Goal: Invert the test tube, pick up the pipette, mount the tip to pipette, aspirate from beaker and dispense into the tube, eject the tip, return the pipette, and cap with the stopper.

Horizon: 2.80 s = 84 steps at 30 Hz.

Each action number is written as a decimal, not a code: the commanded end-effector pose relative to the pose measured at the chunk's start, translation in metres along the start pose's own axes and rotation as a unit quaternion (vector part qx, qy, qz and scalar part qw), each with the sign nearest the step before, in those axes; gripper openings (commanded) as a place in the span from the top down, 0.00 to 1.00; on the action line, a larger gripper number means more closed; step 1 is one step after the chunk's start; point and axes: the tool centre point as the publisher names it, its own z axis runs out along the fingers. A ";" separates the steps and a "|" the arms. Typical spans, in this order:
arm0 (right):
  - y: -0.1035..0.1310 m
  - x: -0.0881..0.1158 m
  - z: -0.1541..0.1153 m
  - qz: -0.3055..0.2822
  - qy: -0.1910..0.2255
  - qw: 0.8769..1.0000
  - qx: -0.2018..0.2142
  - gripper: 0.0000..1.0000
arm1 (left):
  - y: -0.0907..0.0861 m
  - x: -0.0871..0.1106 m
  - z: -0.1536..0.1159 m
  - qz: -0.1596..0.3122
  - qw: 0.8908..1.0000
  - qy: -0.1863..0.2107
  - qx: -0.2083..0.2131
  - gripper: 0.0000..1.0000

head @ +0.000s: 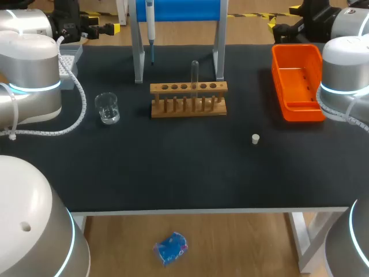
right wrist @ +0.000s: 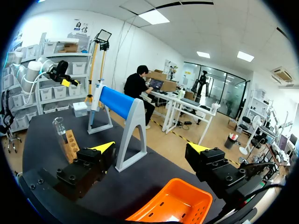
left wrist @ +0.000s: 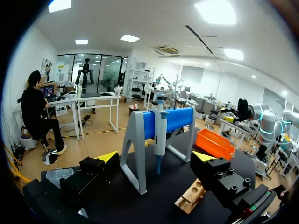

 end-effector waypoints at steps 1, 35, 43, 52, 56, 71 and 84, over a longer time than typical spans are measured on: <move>0.000 0.000 0.000 0.000 0.000 1.000 0.000 0.00 | 0.001 0.001 0.000 0.000 1.000 -0.001 0.002 0.00; 0.031 0.056 -0.054 -0.076 0.255 0.956 -0.120 0.00 | 0.011 0.060 -0.009 0.151 0.948 0.274 -0.062 0.00; 0.024 0.077 -0.056 -0.080 0.284 0.947 -0.127 0.00 | 0.025 0.070 -0.005 0.179 0.952 0.239 -0.067 0.00; -0.015 0.130 -0.066 -0.064 0.343 0.927 -0.136 0.00 | 0.045 0.093 0.002 0.215 0.955 0.194 -0.063 0.00; -0.026 0.152 -0.065 -0.076 0.361 0.917 -0.152 0.00 | 0.053 0.108 0.005 0.229 0.952 0.194 -0.066 0.00; -0.028 0.162 -0.064 -0.087 0.379 0.906 -0.166 0.00 | 0.057 0.115 0.006 0.226 0.950 0.202 -0.075 0.00; -0.046 0.195 -0.009 -0.056 0.424 0.887 -0.176 0.00 | 0.082 0.161 0.036 0.231 0.941 0.231 -0.092 0.00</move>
